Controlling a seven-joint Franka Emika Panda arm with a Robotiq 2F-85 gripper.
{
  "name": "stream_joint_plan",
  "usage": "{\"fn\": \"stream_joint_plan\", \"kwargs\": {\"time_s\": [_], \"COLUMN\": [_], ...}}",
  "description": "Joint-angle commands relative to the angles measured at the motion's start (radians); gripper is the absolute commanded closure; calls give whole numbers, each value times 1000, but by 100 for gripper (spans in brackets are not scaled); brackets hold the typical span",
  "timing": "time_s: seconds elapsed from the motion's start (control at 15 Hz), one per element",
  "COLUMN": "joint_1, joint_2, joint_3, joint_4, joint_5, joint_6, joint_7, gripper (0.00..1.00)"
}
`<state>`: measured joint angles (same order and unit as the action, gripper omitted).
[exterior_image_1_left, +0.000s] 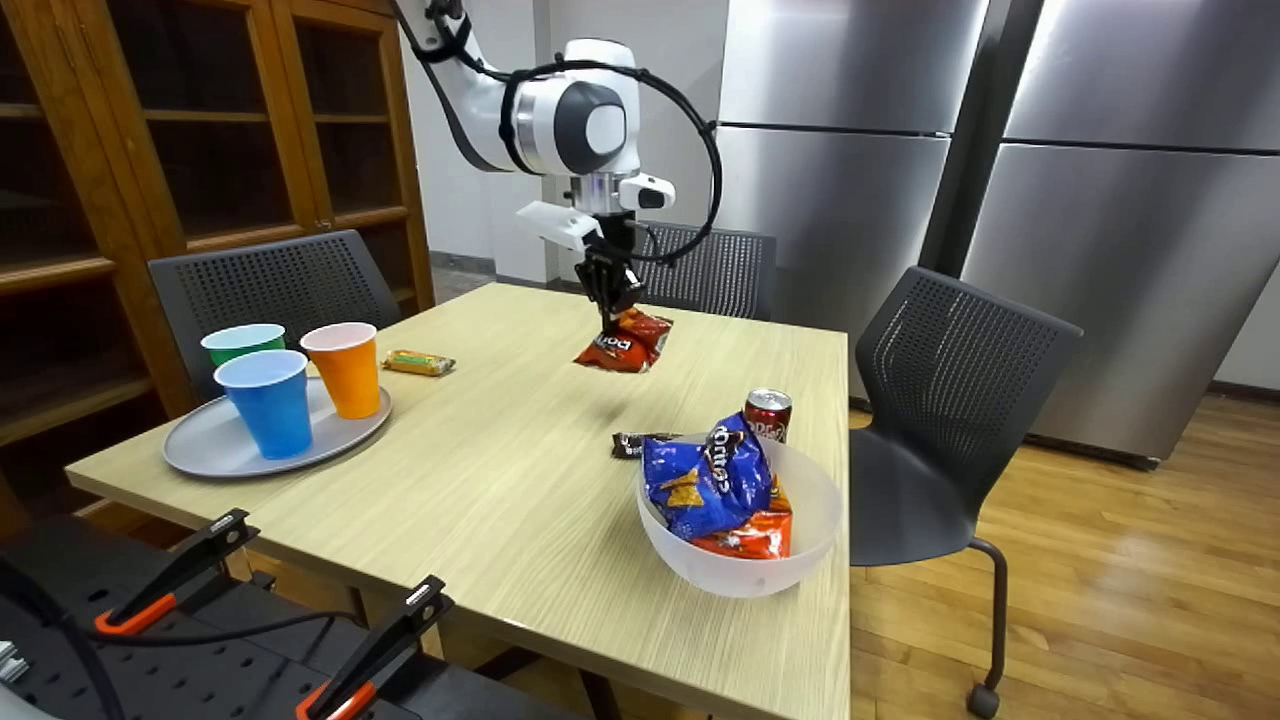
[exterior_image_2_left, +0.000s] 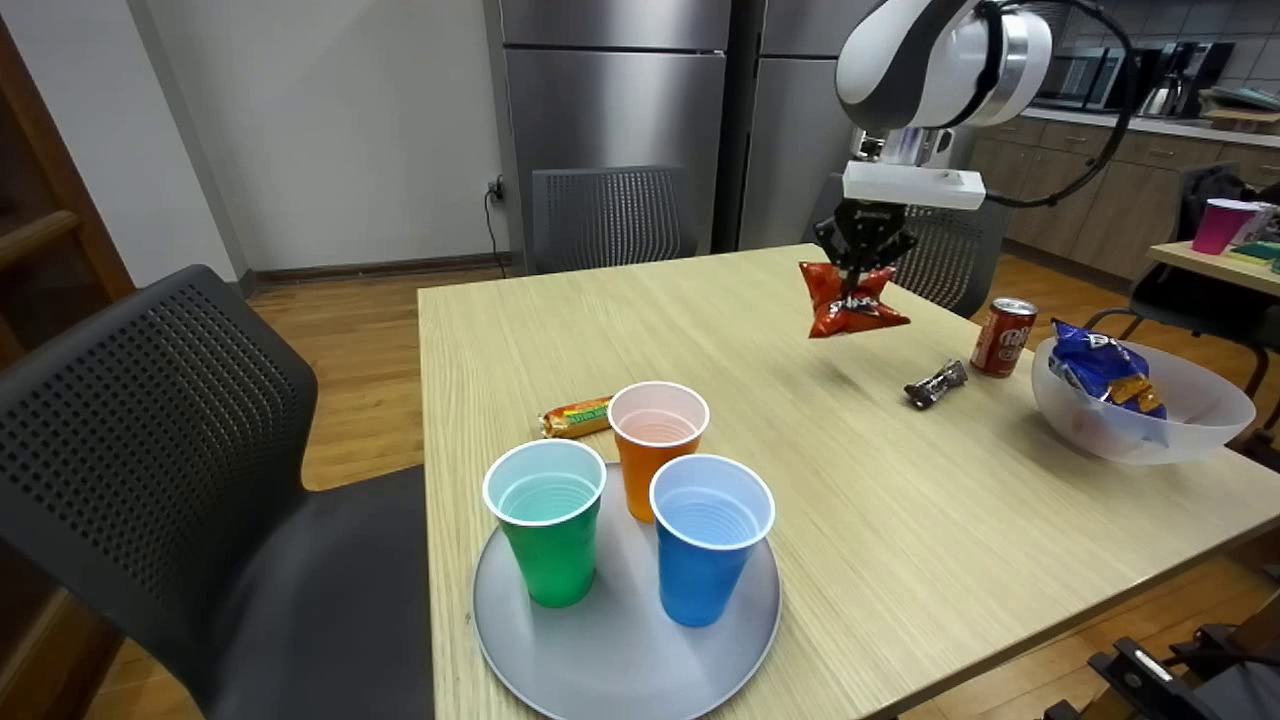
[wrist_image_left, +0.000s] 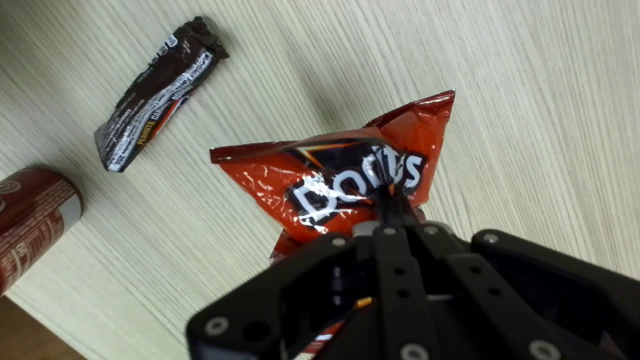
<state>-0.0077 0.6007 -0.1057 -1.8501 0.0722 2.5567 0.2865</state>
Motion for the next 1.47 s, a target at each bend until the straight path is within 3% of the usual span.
{"fn": "stream_joint_plan", "kwargs": {"time_s": [0.0,0.73,1.4], "joint_1": [-18,-70,-150], "joint_2": [-131,-426,-619], "joint_3": [14,-16,-104], "joint_4": [-128,-450,-668], "joint_5": [17,35,25], "joint_6": [48,232,265], "joint_7": [-41,-50,-21], "gripper": [100,100,100]}}
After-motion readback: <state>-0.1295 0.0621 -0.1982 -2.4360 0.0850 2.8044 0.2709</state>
